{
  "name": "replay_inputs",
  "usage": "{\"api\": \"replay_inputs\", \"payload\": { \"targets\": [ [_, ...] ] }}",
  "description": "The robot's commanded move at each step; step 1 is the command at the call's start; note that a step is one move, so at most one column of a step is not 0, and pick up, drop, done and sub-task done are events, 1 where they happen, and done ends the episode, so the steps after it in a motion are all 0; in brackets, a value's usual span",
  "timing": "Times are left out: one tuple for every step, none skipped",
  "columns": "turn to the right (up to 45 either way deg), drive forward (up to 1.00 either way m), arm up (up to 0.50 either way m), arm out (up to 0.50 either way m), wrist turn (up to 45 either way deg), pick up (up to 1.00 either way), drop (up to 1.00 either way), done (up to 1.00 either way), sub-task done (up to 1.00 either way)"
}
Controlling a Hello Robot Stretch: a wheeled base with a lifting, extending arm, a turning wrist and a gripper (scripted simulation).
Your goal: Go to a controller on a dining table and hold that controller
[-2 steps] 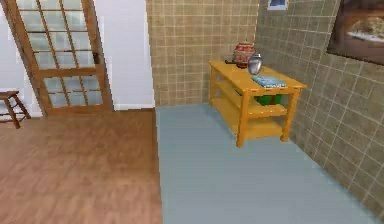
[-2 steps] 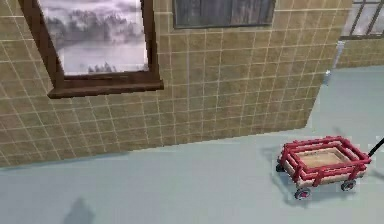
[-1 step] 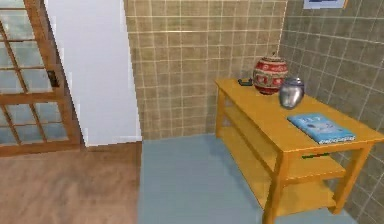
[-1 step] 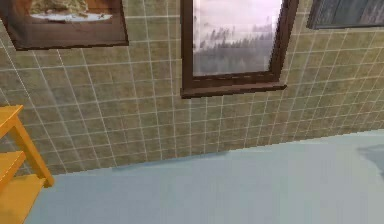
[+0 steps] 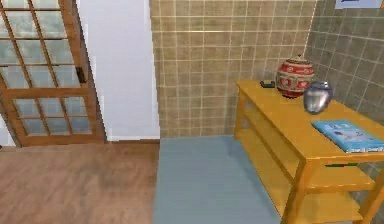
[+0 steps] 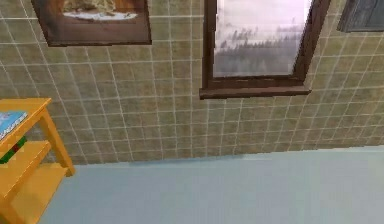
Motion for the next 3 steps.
{"api": "replay_inputs", "payload": {
  "targets": [
    [0.0, 0.5, 0.0, 0.0, 0.0, 0.0, 0.0, 0.0, 0.0],
    [-6.0, 0.0, 0.0, 0.0, 0.0, 0.0, 0.0, 0.0, 0.0],
    [0.0, 0.8, 0.0, 0.0, 0.0, 0.0, 0.0, 0.0, 0.0]
  ]
}}
